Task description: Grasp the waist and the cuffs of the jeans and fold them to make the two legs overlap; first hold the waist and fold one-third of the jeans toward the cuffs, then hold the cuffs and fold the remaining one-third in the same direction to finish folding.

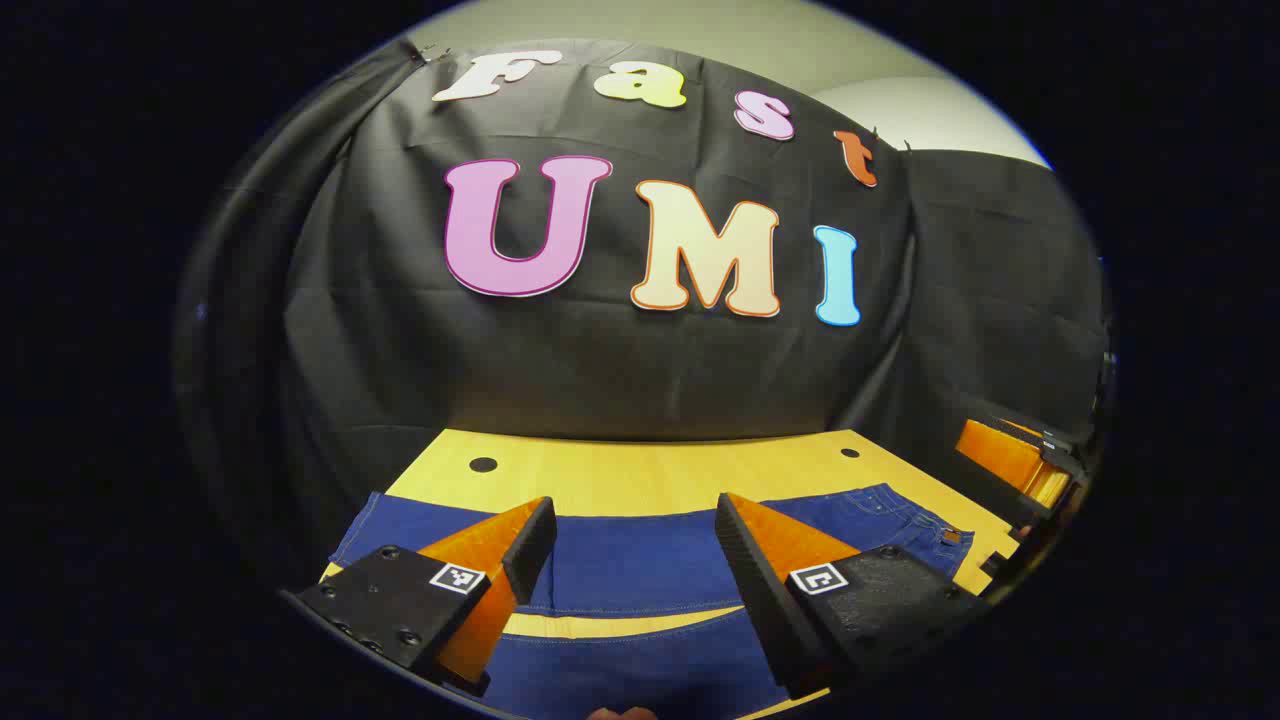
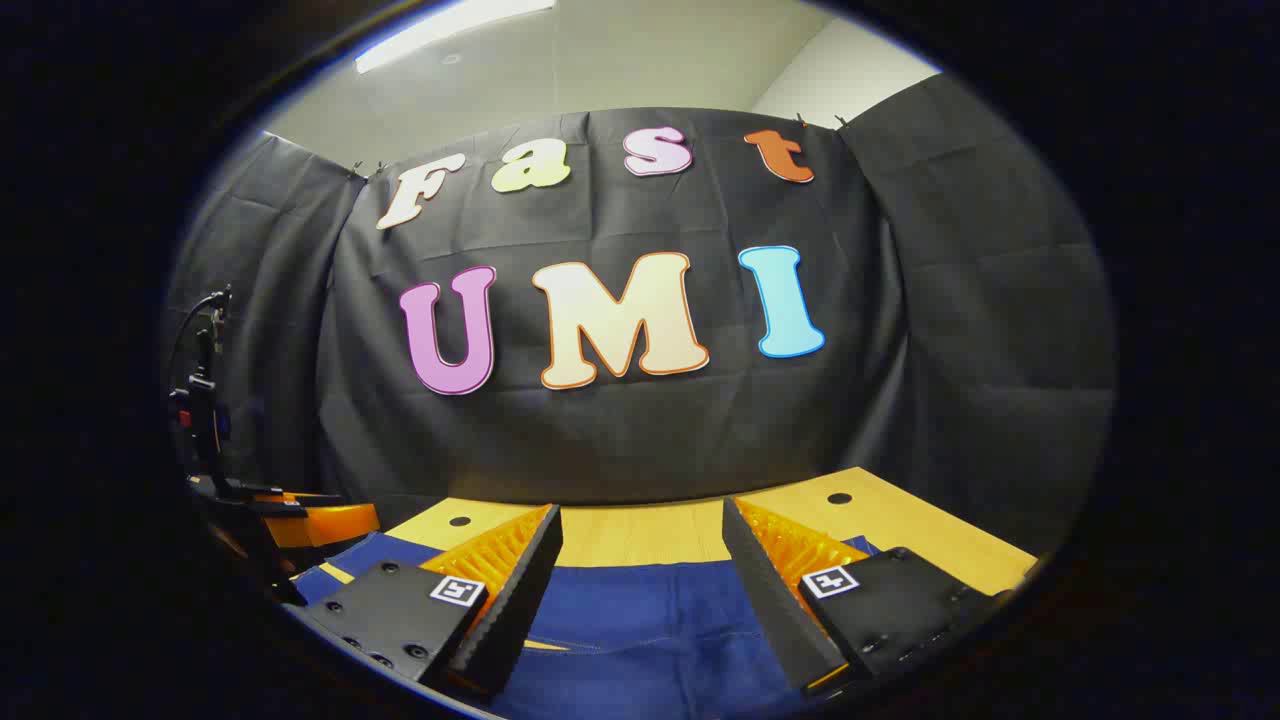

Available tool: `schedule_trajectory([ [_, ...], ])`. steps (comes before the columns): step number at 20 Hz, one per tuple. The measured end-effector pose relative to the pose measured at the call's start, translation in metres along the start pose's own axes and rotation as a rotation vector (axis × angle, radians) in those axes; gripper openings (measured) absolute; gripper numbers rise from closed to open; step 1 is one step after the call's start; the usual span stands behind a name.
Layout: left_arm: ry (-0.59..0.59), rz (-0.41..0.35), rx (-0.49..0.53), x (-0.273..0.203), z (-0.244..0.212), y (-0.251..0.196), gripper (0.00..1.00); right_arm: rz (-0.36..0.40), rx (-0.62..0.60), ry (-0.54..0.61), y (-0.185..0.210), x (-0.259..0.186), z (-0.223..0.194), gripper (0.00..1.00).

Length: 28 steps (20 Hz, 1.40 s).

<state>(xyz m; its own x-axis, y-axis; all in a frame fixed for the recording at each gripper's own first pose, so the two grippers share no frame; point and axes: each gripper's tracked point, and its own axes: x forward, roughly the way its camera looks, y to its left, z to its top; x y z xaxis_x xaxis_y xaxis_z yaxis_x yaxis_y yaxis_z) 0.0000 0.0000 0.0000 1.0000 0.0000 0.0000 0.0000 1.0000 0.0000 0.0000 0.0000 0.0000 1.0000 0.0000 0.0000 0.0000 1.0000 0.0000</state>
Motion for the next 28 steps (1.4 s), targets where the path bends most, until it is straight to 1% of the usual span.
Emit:
schedule_trajectory([
  [1,-0.002,-0.006,0.008,0.001,0.001,0.001,0.95,-0.001,-0.009,0.005,-0.001,-0.002,-0.002,0.96],
  [2,-0.003,-0.017,0.017,0.002,0.002,0.002,0.95,-0.002,-0.019,0.012,-0.002,-0.003,-0.003,0.99],
  [3,-0.001,-0.029,0.027,0.002,0.003,0.003,0.95,-0.005,-0.027,0.018,-0.004,-0.004,-0.004,0.96],
  [4,0.003,-0.039,0.042,0.002,0.002,0.005,0.95,-0.006,-0.03,0.026,-0.006,-0.005,-0.006,0.99],
  [6,0.013,-0.056,0.081,0.003,0.001,0.012,0.95,-0.007,-0.033,0.044,-0.006,-0.009,-0.008,0.99],
  [7,0.018,-0.075,0.1,0.003,0.001,0.013,0.93,-0.007,-0.035,0.055,-0.007,-0.01,-0.012,0.99],
  [8,0.03,-0.101,0.121,0.003,-0.002,0.012,0.95,-0.005,-0.038,0.067,-0.007,-0.011,-0.015,0.99],
  [9,0.045,-0.133,0.146,0.003,-0.005,0.011,0.94,-0.001,-0.043,0.079,-0.006,-0.013,-0.018,0.99],
  [10,0.061,-0.166,0.181,0.003,-0.008,0.011,0.94,0.002,-0.048,0.082,-0.004,-0.014,-0.019,0.96],
  [11,0.077,-0.198,0.218,0.001,-0.012,0.012,0.95,0.005,-0.054,0.087,-0.002,-0.016,-0.02,0.99],
  [13,0.122,-0.271,0.282,-0.004,-0.024,0.013,0.95,0.016,-0.056,0.107,0.003,-0.019,-0.029,0.99],
  [15,0.193,-0.349,0.333,-0.008,-0.042,0.015,0.94,0.031,-0.057,0.132,0.01,-0.019,-0.036,0.99],
  [16,0.231,-0.386,0.36,-0.013,-0.054,0.017,0.94,0.037,-0.063,0.141,0.013,-0.019,-0.04,0.96],
  [17,0.272,-0.418,0.39,-0.019,-0.065,0.021,0.94,0.044,-0.068,0.151,0.016,-0.02,-0.043,0.99],
  [18,0.318,-0.447,0.422,-0.025,-0.077,0.027,0.94,0.05,-0.072,0.16,0.019,-0.021,-0.047,0.96],
  [19,0.366,-0.473,0.453,-0.031,-0.089,0.034,0.94,0.056,-0.075,0.17,0.021,-0.022,-0.051,0.96],
  [20,0.418,-0.501,0.481,-0.04,-0.102,0.042,0.94,0.061,-0.074,0.179,0.024,-0.022,-0.054,0.99],
  [22,0.516,-0.544,0.539,-0.056,-0.124,0.059,0.94,0.072,-0.068,0.201,0.029,-0.021,-0.063,0.99],
  [23,0.555,-0.563,0.572,-0.065,-0.132,0.067,0.94,0.075,-0.064,0.211,0.031,-0.023,-0.066,0.96],
  [25,0.628,-0.609,0.633,-0.084,-0.149,0.078,0.95,0.081,-0.057,0.222,0.034,-0.023,-0.071,0.96],
  [26,0.669,-0.631,0.659,-0.094,-0.157,0.085,0.95,0.083,-0.053,0.229,0.035,-0.022,-0.072,0.99],
  [27,0.712,-0.652,0.685,-0.107,-0.168,0.093,0.95,0.084,-0.051,0.235,0.036,-0.022,-0.075,0.99],
  [28,0.751,-0.667,0.711,-0.117,-0.177,0.101,0.95,0.085,-0.049,0.239,0.037,-0.021,-0.076,0.96],
])
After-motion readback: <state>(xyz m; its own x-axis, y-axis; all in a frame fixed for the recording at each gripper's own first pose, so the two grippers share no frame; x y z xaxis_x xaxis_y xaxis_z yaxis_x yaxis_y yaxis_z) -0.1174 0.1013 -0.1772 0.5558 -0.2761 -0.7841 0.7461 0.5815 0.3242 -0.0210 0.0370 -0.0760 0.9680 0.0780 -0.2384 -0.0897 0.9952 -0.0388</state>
